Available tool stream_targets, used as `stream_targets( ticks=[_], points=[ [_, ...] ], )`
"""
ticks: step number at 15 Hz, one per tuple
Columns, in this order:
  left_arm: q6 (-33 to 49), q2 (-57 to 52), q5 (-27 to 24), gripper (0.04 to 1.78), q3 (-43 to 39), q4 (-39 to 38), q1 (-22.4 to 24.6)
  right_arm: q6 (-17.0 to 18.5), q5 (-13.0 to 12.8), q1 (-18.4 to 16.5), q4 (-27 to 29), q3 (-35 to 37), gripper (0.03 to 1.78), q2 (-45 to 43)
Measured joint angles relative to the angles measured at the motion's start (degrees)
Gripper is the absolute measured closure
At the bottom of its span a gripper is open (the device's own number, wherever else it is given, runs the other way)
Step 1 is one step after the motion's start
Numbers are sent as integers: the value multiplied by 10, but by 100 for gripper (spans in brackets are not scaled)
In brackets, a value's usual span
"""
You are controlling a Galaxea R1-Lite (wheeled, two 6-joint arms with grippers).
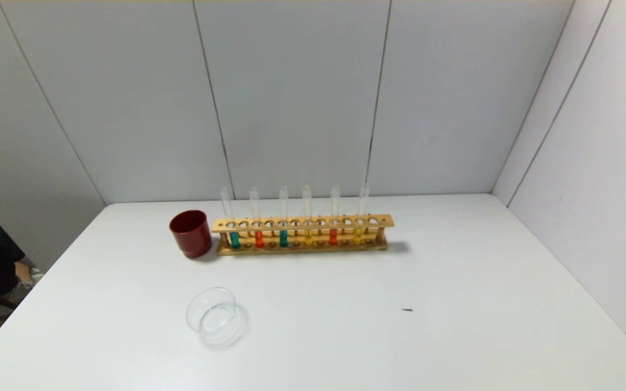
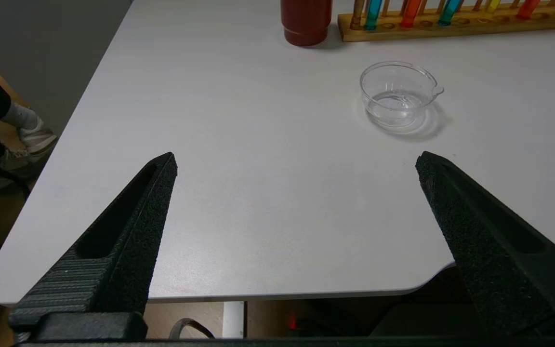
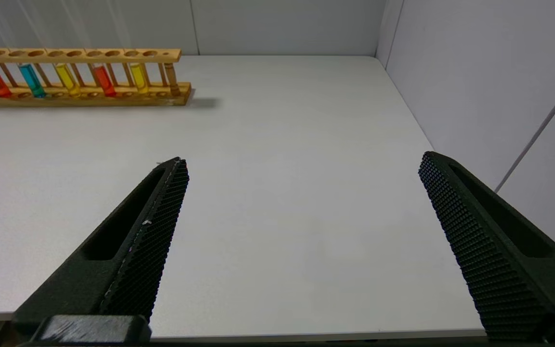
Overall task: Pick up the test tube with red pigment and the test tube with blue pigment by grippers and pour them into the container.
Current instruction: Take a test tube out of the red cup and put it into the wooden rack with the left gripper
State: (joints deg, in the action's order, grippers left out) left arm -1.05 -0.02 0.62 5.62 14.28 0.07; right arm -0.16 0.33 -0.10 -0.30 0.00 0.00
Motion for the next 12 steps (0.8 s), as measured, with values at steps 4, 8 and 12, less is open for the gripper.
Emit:
stream_targets(
  ticks=[4, 8, 12],
  points=[
    [1, 0, 0, 7, 0, 0, 0, 0, 0, 0, 0, 0, 6, 0],
    [-4, 0, -20, 7, 17, 6, -1, 0, 0, 0, 0, 0, 6, 0],
    [-2, 65, -98, 7, 129, 34, -4, 0, 0, 0, 0, 0, 6, 0]
  ],
)
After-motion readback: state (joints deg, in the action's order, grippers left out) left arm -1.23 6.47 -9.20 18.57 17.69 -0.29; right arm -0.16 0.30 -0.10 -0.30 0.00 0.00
